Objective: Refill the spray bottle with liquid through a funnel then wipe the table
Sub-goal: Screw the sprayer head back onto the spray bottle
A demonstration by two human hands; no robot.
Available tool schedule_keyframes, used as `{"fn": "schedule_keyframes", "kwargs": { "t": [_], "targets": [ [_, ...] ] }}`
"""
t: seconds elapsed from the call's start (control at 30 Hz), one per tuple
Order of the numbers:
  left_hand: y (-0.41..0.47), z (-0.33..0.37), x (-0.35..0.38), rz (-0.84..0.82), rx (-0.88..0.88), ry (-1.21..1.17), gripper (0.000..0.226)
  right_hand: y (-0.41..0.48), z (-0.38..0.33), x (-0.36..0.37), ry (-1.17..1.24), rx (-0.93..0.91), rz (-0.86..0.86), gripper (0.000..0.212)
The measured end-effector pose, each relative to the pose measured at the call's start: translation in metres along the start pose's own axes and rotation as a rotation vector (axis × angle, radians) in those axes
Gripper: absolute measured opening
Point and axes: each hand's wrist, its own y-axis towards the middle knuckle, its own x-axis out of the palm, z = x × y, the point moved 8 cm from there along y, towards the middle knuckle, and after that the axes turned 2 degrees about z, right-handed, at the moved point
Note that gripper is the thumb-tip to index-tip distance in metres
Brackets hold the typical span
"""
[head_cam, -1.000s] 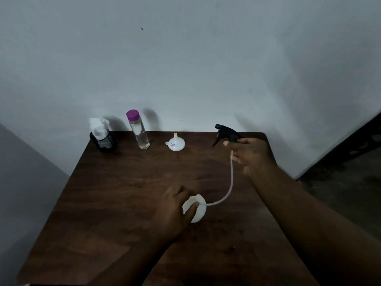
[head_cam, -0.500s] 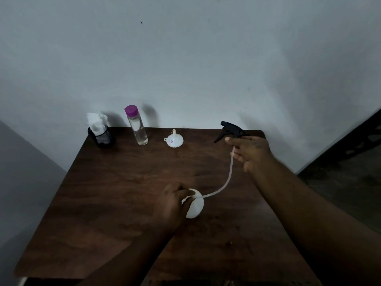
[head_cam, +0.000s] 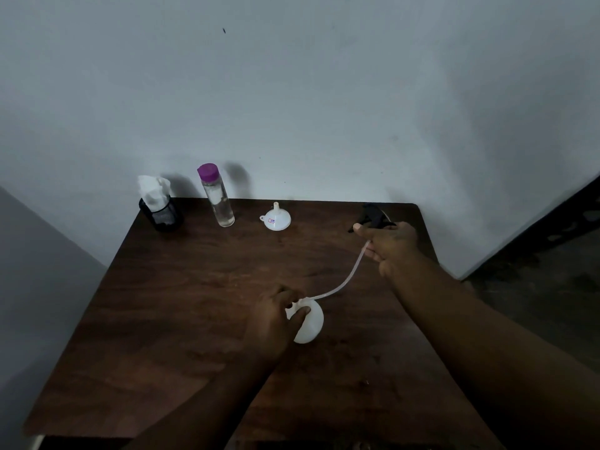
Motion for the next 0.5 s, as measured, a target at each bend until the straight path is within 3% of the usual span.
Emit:
{"fn": "schedule_keyframes", "kwargs": {
  "t": [0.2, 0.5],
  "targets": [
    [-0.002, 0.0, -0.001, 0.018, -0.037, -0.054, 0.023, -0.007, 0.009, 0.001, -0.008, -0.144, 0.067, 0.057],
    [-0.002, -0.005, 0.01, 0.004, -0.092, -0.138, 0.031, -0.049, 0.03, 0.04, 0.018, -0.395, -0.128, 0.049]
  ]
}}
